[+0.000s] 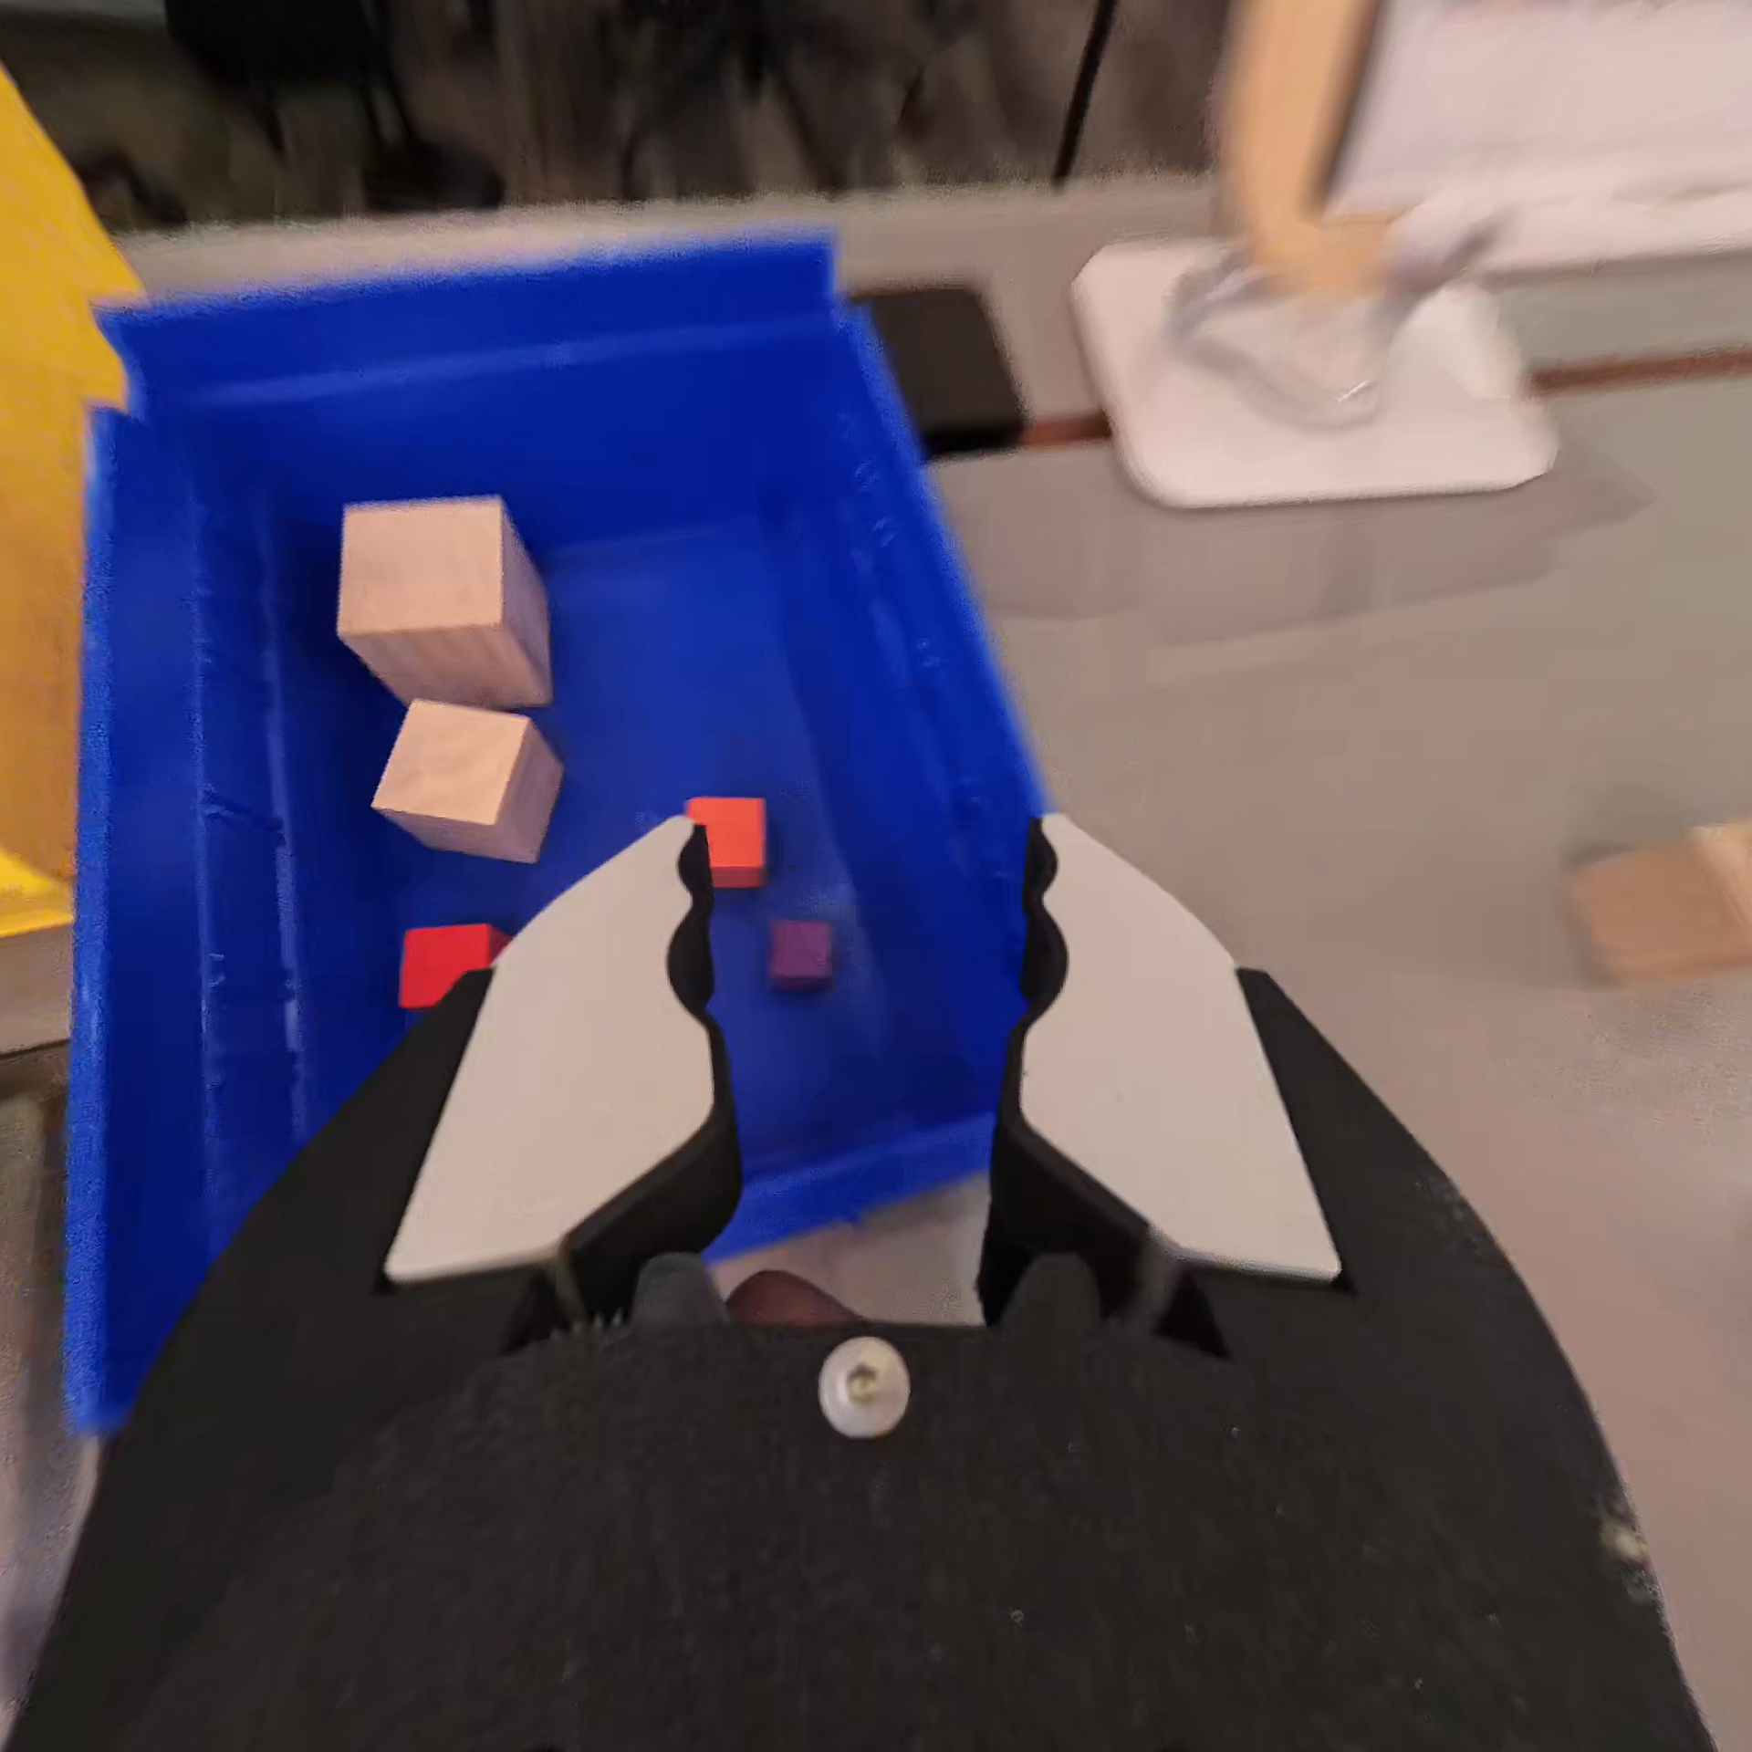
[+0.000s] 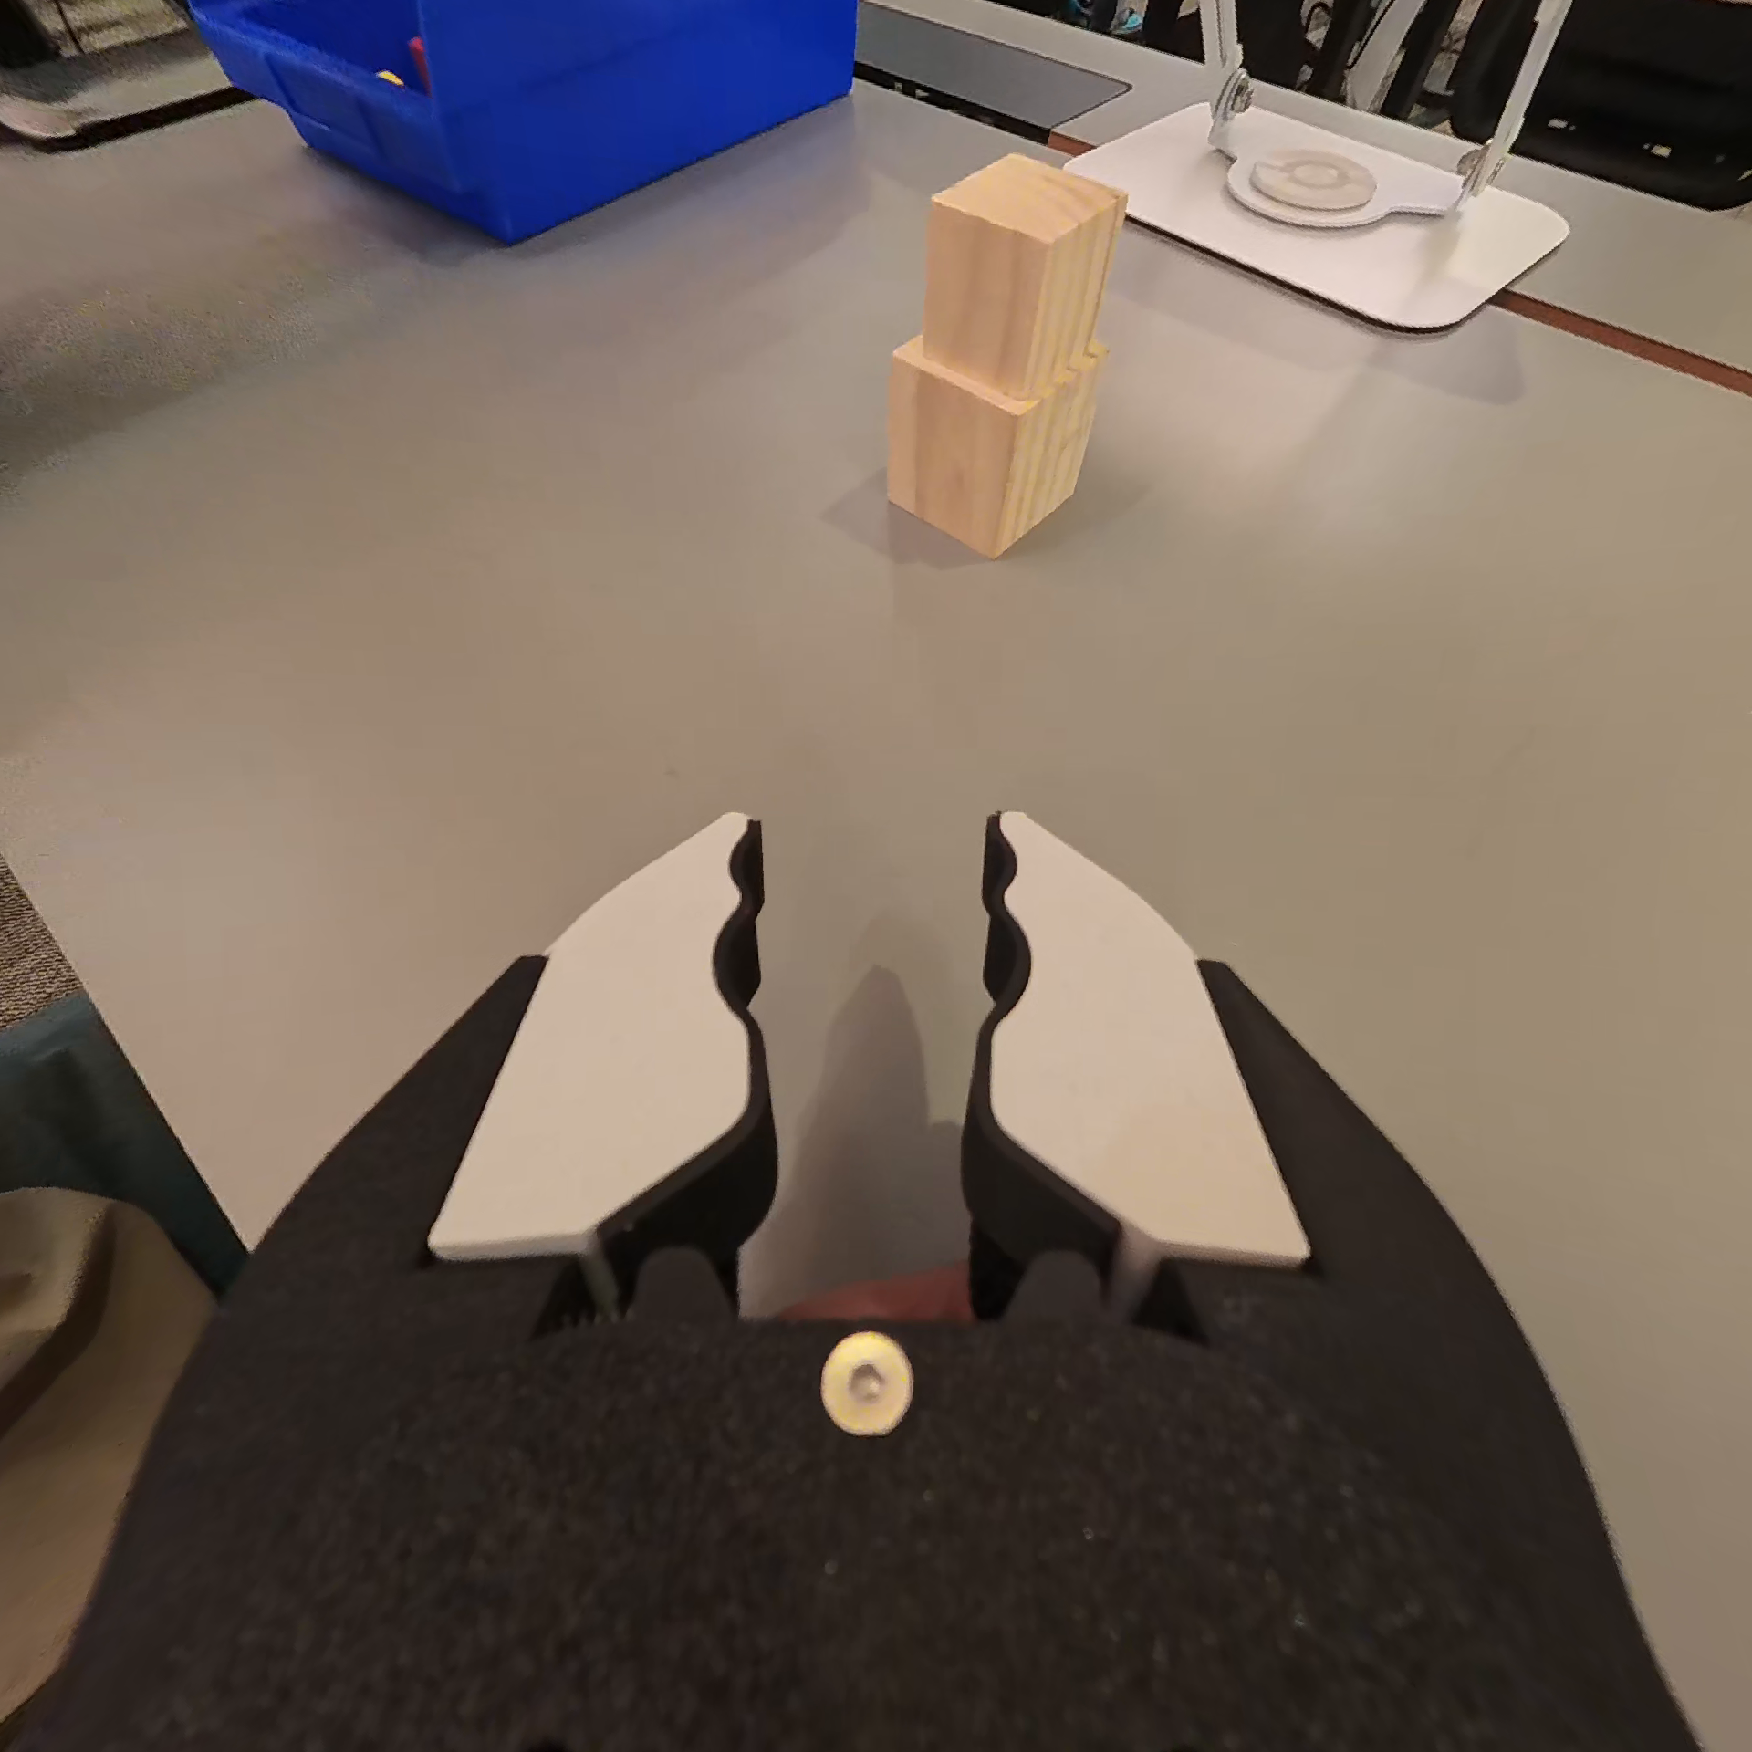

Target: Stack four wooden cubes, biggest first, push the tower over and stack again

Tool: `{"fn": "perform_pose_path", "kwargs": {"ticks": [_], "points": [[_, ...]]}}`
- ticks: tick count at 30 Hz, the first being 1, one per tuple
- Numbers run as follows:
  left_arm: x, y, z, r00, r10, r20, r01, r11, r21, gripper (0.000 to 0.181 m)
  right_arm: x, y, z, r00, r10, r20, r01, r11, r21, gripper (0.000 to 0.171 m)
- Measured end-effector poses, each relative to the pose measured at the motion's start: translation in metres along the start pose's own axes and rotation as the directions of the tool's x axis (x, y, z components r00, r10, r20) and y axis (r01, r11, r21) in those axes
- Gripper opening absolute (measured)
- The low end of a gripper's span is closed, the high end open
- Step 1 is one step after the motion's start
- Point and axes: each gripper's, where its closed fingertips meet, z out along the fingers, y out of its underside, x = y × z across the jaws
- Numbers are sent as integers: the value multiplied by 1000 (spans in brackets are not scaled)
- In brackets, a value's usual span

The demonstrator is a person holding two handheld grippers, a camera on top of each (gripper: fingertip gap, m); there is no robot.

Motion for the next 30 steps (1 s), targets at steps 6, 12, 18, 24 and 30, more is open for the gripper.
{"fn": "perform_pose_path", "kwargs": {"ticks": [6,12,18,24,30], "points": [[110,34,-96,995,91,44,-100,949,300,74,-1,2,2,1000,-8,-8,8,1000,-4,44],[245,99,-81,966,255,-39,-222,902,371,59,7,2,-3,1000,-4,-26,4,1000,-1,44],[306,74,-40,761,580,-291,-512,812,281,72,13,-5,-12,999,1,-37,0,1000,24,44],[315,49,40,369,808,-459,-901,432,38,76,12,-6,-13,999,-5,-33,5,1000,24,44],[318,61,80,218,758,-615,-976,176,-129,73,11,-4,-12,1000,-7,-29,8,1000,19,44]]}}
